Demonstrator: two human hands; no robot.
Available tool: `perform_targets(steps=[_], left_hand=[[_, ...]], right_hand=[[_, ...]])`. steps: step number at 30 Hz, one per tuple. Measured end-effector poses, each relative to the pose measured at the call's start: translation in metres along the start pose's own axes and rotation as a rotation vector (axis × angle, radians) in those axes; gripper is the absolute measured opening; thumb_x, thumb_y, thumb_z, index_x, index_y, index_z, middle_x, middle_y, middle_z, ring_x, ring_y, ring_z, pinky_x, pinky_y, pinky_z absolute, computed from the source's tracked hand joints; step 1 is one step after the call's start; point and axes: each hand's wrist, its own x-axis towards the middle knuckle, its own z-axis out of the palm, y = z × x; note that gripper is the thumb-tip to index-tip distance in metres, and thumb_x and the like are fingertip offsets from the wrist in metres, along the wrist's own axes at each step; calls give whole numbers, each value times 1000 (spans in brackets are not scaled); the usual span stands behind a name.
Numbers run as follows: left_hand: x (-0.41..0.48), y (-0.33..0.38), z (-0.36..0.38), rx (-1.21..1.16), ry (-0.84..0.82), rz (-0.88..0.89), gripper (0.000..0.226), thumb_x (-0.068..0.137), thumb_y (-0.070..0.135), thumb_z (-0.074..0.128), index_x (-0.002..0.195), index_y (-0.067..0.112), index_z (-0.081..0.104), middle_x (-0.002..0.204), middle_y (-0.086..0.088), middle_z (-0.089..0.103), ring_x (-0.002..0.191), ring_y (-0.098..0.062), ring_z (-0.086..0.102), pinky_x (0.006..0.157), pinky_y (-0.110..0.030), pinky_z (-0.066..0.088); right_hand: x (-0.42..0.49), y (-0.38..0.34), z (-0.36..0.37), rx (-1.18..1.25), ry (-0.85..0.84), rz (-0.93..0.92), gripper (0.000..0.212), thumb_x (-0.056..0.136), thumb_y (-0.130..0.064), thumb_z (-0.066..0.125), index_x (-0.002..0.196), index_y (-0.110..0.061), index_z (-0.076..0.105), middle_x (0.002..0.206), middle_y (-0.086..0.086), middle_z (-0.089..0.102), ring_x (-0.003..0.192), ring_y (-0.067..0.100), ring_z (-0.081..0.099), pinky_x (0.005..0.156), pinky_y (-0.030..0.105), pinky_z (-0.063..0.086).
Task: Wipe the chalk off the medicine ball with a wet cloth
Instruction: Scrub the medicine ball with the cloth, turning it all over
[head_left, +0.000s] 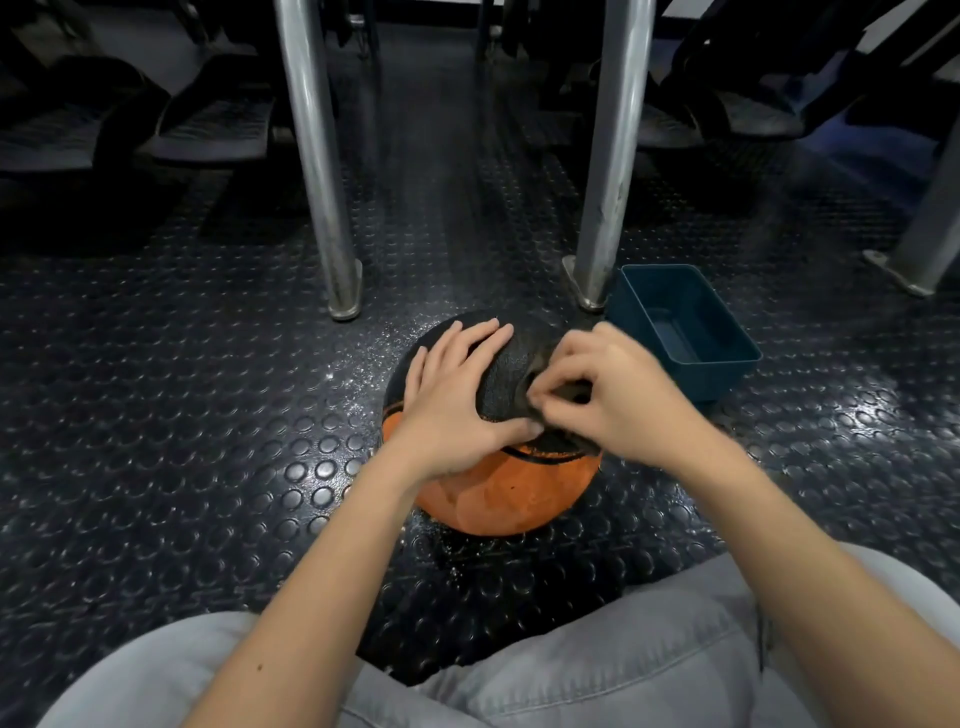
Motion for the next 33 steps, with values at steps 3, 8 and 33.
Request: perform_targets(steps=[3, 8, 33], left_hand=[[-1, 0, -1, 4, -10, 7, 90, 76, 49, 71, 148, 36, 19, 155, 20, 12, 142, 0, -5, 114, -30, -10], [5, 5, 1, 32, -3, 7, 92, 77, 50, 70, 149, 32, 17, 155, 18, 12, 143, -4, -6, 113, -32, -11], [-1, 6, 7, 48, 23, 19, 95, 76, 52, 70, 150, 33, 14, 155, 19, 10, 142, 0, -7, 112, -29, -14]], right_hand=[[0, 1, 1, 24, 2, 12, 7, 78, -23, 72, 84, -24, 75, 80, -10, 55, 80, 13, 41, 72, 31, 40], [14, 15, 2, -44, 114, 145, 12, 85, -25, 66, 92, -22, 74, 89, -7, 57, 87, 12, 37, 73, 25, 32], [12, 18, -1, -27, 160, 188, 9, 81, -19, 68, 87, -20, 74, 92, -3, 66, 88, 21, 51, 84, 36, 41]])
